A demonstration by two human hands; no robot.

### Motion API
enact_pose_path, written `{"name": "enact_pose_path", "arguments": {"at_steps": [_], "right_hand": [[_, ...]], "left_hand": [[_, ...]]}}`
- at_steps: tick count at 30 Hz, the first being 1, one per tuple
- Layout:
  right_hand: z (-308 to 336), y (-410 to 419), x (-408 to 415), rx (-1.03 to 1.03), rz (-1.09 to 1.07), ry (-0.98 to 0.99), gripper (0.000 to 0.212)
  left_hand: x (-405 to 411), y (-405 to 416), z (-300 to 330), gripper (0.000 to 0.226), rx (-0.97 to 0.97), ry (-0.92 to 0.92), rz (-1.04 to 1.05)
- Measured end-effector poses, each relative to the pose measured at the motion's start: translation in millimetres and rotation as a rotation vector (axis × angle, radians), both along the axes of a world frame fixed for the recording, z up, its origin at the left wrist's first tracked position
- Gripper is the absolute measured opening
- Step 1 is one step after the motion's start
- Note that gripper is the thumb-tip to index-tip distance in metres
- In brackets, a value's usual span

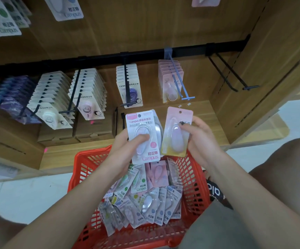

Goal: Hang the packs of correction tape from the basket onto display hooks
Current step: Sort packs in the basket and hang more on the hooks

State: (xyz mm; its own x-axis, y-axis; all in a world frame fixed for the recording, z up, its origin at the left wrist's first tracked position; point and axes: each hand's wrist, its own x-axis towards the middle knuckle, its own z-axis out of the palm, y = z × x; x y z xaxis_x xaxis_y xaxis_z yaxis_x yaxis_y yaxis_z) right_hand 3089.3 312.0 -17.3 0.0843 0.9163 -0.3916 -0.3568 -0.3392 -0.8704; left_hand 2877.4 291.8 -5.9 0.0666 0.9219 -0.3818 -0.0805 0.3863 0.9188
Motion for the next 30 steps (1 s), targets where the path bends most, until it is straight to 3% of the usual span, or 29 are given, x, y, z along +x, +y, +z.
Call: {"name": "enact_pose_path", "arguments": {"at_steps": [8, 24, 30], "right_hand": [[14.4, 38.6, 15.7, 0.14, -0.038, -0.335, 0.019], [-12.2, 74.3, 6.7, 0.057, -0.094, -0.465, 0.012], [-15.9, 140.1, 5.8, -0.036, -0.026, -0.58, 0.025]], "left_hand": [[-0.6, 8.5, 4.0, 0.023, 0.035, 0.044, 0.041], [-1.4, 13.4, 7.3, 0.026, 0.072, 0.116, -0.011], [-1.0, 16.8, 8.4, 0.025, 0.064, 0.1, -0.005]]}}
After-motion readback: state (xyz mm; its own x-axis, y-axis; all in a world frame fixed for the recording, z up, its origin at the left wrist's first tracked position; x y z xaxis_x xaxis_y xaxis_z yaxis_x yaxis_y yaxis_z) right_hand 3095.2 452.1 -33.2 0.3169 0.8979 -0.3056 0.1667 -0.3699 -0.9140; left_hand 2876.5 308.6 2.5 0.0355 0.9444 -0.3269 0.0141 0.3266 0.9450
